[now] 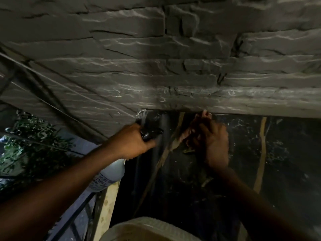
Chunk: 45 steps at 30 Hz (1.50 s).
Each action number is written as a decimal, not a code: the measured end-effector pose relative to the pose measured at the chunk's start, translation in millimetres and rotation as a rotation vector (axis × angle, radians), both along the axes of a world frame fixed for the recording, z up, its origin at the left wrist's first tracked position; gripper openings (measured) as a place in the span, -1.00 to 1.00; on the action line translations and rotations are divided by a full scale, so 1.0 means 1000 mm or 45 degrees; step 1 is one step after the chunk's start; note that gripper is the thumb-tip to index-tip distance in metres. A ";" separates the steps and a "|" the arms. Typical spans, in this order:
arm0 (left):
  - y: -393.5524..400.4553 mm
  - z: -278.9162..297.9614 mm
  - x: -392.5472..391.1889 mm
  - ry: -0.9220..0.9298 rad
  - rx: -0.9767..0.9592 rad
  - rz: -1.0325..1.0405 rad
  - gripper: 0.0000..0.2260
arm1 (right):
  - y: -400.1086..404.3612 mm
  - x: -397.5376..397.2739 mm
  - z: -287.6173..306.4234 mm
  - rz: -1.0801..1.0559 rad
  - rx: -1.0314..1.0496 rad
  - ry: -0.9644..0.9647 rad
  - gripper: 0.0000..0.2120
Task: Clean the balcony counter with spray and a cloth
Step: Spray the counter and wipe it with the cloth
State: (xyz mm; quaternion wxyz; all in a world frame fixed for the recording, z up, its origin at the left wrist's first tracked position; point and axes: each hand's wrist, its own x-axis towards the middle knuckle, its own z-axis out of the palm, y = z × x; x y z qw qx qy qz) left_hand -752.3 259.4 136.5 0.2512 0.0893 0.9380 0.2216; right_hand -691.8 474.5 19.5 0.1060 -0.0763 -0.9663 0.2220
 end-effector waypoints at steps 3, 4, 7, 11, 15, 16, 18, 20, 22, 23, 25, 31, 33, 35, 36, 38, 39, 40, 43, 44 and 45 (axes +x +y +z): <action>-0.005 0.000 0.001 -0.187 -0.009 -0.041 -0.77 | -0.041 0.014 0.001 0.389 -0.054 0.059 -0.50; -0.005 -0.002 0.000 -0.224 -0.041 -0.051 -0.75 | -0.039 0.029 0.004 0.587 0.014 0.105 -0.54; -0.012 -0.005 -0.004 -0.055 -0.139 -0.003 -0.87 | -0.005 0.063 0.004 0.935 0.127 0.226 -0.70; -0.030 -0.006 -0.002 -0.178 0.025 0.002 -0.88 | 0.029 0.036 -0.006 0.526 0.060 0.083 -0.56; -0.045 -0.012 -0.004 0.042 -0.047 0.224 -0.84 | -0.024 -0.036 -0.003 0.175 0.007 0.071 -0.60; -0.047 -0.013 -0.005 0.047 -0.041 0.267 -0.76 | -0.047 -0.042 -0.004 0.240 -0.001 0.084 -0.60; -0.050 -0.012 -0.003 -0.054 0.034 0.264 -0.60 | -0.085 -0.031 -0.006 0.545 -0.192 0.044 -0.64; -0.052 -0.010 -0.001 -0.056 0.064 0.265 -0.72 | -0.093 -0.010 -0.010 0.822 -0.265 -0.052 -0.68; -0.059 -0.009 -0.002 0.086 0.054 0.333 -0.78 | -0.070 -0.008 -0.004 0.907 -0.110 -0.036 -0.63; -0.064 -0.010 -0.002 0.119 0.048 0.338 -0.75 | -0.056 -0.016 -0.006 0.889 0.000 -0.008 -0.59; -0.073 -0.013 0.002 0.001 0.071 0.275 -0.77 | -0.030 -0.038 -0.007 0.771 0.070 -0.049 -0.55; -0.089 -0.025 0.006 -0.004 0.041 0.367 -0.59 | -0.106 -0.081 -0.014 0.546 -0.117 0.047 -0.59; -0.093 -0.025 0.004 0.000 0.033 0.406 -0.56 | -0.125 -0.078 -0.010 0.720 -0.593 -0.018 -0.50; -0.097 -0.024 0.002 -0.081 0.077 0.429 -0.72 | -0.111 -0.077 -0.022 0.872 -1.129 -0.133 -0.45; -0.100 -0.022 0.002 -0.094 0.091 0.446 -0.77 | -0.103 -0.086 -0.017 0.980 -0.882 -0.041 -0.52; -0.103 -0.019 0.002 -0.072 0.107 0.495 -0.81 | -0.097 -0.103 -0.004 1.024 -0.213 0.086 -0.70; -0.103 -0.018 0.004 -0.058 0.117 0.517 -0.81 | -0.095 -0.103 -0.006 1.005 -0.190 -0.053 -0.60; -0.103 -0.017 0.005 -0.044 0.119 0.526 -0.80 | -0.097 -0.102 -0.010 0.931 -0.120 -0.055 -0.52; -0.102 -0.018 0.011 -0.074 0.140 0.471 -0.82 | -0.135 -0.089 -0.002 0.655 -0.080 -0.370 -0.49; -0.101 -0.019 0.014 -0.088 0.158 0.435 -0.82 | -0.135 -0.086 0.009 0.711 -0.090 -0.594 -0.50; -0.099 -0.019 0.016 -0.085 0.170 0.409 -0.83 | -0.124 -0.083 0.026 0.709 -0.016 -0.594 -0.54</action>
